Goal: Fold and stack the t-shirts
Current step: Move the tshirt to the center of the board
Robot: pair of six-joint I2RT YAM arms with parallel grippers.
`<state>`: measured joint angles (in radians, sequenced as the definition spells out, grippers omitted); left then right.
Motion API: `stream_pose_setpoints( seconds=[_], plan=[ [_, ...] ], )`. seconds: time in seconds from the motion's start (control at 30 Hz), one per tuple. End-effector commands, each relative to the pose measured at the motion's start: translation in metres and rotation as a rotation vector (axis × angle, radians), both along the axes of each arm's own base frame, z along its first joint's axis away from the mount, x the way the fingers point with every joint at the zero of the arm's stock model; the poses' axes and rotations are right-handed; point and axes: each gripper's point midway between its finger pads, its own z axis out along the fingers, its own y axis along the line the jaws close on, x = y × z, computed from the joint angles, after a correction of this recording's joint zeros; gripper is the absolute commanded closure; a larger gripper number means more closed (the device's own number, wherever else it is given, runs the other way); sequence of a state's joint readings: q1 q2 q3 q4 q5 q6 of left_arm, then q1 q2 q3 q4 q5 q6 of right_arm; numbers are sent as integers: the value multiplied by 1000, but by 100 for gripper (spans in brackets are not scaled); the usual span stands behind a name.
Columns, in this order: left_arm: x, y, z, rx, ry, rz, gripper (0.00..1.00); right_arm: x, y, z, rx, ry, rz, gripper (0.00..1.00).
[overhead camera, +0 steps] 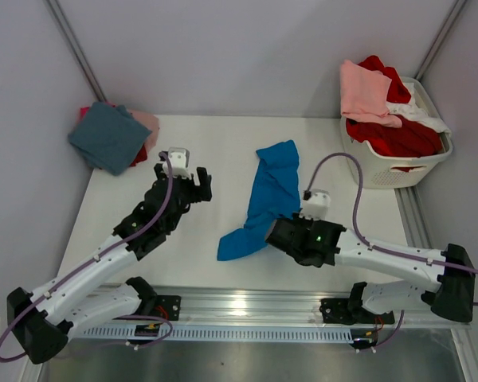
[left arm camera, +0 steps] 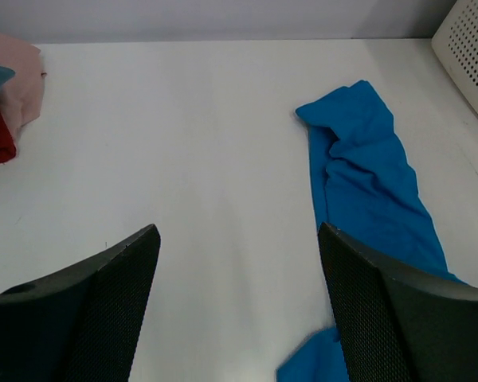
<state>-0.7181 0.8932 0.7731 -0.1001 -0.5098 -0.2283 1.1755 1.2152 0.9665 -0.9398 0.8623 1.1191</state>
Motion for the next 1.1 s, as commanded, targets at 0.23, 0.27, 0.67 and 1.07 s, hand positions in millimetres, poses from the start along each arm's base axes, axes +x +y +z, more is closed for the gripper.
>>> stream_pose_setpoints(
  seconds=[0.23, 0.27, 0.67, 1.07],
  plan=[
    [14, -62, -8, -55, 96, -190, 16, 2, -96, 21, -22, -258, -455, 100],
    [15, -69, -18, -46, 127, -208, 16, 6, -93, 24, -38, -279, -443, 100],
    [-22, 23, 58, -321, -145, 75, 21, 176, 54, 43, -84, -194, 129, 100],
    [-48, 108, 23, -368, -96, 480, 1, 70, 243, 445, 498, -989, 1219, 100]
  ],
)
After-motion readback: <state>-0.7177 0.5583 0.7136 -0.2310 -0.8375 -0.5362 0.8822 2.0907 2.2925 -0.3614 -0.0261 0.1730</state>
